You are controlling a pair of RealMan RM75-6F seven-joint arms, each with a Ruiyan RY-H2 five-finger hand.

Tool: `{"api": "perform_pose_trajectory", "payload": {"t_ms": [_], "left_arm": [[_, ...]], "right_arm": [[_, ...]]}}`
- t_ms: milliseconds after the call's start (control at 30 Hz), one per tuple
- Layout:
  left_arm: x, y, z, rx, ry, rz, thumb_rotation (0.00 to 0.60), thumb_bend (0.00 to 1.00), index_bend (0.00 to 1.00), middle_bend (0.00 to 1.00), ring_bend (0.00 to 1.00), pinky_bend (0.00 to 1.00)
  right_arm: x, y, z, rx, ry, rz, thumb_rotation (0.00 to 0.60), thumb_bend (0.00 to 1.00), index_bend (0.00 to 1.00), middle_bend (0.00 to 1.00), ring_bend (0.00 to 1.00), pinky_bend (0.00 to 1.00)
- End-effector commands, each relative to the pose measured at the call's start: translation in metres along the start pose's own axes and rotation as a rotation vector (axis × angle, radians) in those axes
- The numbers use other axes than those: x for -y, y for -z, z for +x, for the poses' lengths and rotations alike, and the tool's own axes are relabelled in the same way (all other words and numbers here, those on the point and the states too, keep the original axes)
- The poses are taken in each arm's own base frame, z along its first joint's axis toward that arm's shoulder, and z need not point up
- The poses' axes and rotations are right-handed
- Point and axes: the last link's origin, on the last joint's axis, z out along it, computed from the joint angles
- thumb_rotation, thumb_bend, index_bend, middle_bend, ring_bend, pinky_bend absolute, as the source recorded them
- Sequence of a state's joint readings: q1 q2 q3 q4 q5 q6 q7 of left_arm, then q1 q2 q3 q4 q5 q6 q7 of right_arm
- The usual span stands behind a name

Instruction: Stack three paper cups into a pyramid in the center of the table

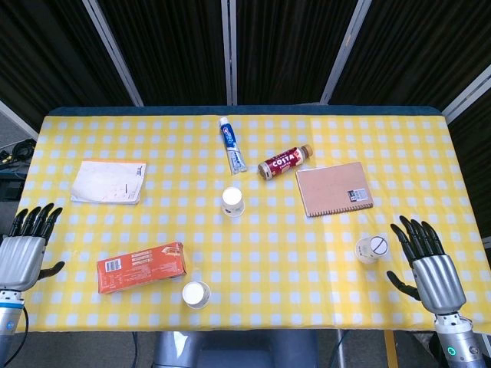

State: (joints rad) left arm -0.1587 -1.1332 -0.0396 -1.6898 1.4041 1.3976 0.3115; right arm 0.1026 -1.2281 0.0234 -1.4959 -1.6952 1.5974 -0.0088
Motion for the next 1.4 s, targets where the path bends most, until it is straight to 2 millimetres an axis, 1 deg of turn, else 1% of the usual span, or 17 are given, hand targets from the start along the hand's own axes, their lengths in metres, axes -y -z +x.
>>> {"api": "perform_pose_trajectory", "payload": {"t_ms": [33, 333, 433, 533, 700, 733, 833, 867, 1067, 1167, 1267, 1333, 1400], "left_arm": [[0.0, 0.0, 0.0, -0.001, 0.0, 0.0, 0.6, 0.1, 0.0, 0.0, 0.0, 0.0], [-0.002, 0.001, 0.0, -0.001, 0.007, -0.017, 0.6, 0.1, 0.0, 0.0, 0.0, 0.0], [-0.005, 0.001, 0.001, -0.004, 0.011, -0.04, 0.6, 0.1, 0.0, 0.0, 0.0, 0.0], [-0.013, 0.0, 0.001, -0.008, 0.023, -0.095, 0.6, 0.1, 0.0, 0.0, 0.0, 0.0], [-0.033, 0.0, 0.006, -0.02, 0.064, -0.247, 0.6, 0.1, 0.0, 0.0, 0.0, 0.0], [-0.041, 0.0, 0.008, -0.022, 0.056, -0.316, 0.6, 0.1, 0.0, 0.0, 0.0, 0.0], [-0.057, 0.002, 0.01, -0.01, 0.016, -0.445, 0.6, 0.1, 0.0, 0.0, 0.0, 0.0], [-0.066, 0.004, 0.011, -0.003, -0.001, -0.501, 0.6, 0.1, 0.0, 0.0, 0.0, 0.0], [-0.099, 0.012, 0.009, 0.073, -0.066, -0.685, 0.6, 0.13, 0.0, 0.0, 0.0, 0.0], [-0.116, 0.014, 0.005, 0.12, -0.11, -0.742, 0.6, 0.19, 0.06, 0.0, 0.0, 0.0], [-0.13, 0.017, -0.001, 0.159, -0.122, -0.779, 0.6, 0.2, 0.11, 0.0, 0.0, 0.0], [-0.143, 0.016, -0.006, 0.186, -0.138, -0.817, 0.6, 0.22, 0.13, 0.0, 0.0, 0.0], [-0.151, 0.014, -0.009, 0.195, -0.144, -0.831, 0.6, 0.23, 0.16, 0.0, 0.0, 0.0]], "right_arm": [[0.0, 0.0, 0.0, 0.002, 0.001, 0.001, 0.6, 0.11, 0.0, 0.0, 0.0, 0.0], [0.001, 0.0, 0.0, 0.001, -0.001, 0.004, 0.6, 0.11, 0.0, 0.0, 0.0, 0.0], [0.001, 0.0, -0.001, 0.002, 0.0, 0.004, 0.6, 0.11, 0.0, 0.0, 0.0, 0.0], [0.0, -0.001, -0.001, 0.005, -0.001, -0.001, 0.6, 0.11, 0.0, 0.0, 0.0, 0.0], [0.0, -0.002, 0.001, 0.001, -0.006, -0.005, 0.6, 0.11, 0.0, 0.0, 0.0, 0.0], [0.0, -0.002, 0.001, 0.001, -0.007, -0.005, 0.6, 0.11, 0.0, 0.0, 0.0, 0.0], [-0.001, -0.001, 0.002, -0.003, -0.012, -0.006, 0.6, 0.11, 0.0, 0.0, 0.0, 0.0], [-0.001, -0.001, 0.003, -0.006, -0.015, -0.007, 0.6, 0.11, 0.0, 0.0, 0.0, 0.0], [-0.005, -0.001, 0.007, -0.019, -0.029, -0.017, 0.6, 0.11, 0.0, 0.0, 0.0, 0.0], [-0.006, -0.001, 0.009, -0.023, -0.038, -0.02, 0.6, 0.11, 0.0, 0.0, 0.0, 0.0], [-0.008, -0.001, 0.012, -0.029, -0.044, -0.024, 0.6, 0.11, 0.0, 0.0, 0.0, 0.0], [-0.009, -0.002, 0.013, -0.032, -0.051, -0.029, 0.6, 0.11, 0.0, 0.0, 0.0, 0.0], [-0.01, -0.002, 0.013, -0.032, -0.053, -0.029, 0.6, 0.11, 0.0, 0.0, 0.0, 0.0]]}}
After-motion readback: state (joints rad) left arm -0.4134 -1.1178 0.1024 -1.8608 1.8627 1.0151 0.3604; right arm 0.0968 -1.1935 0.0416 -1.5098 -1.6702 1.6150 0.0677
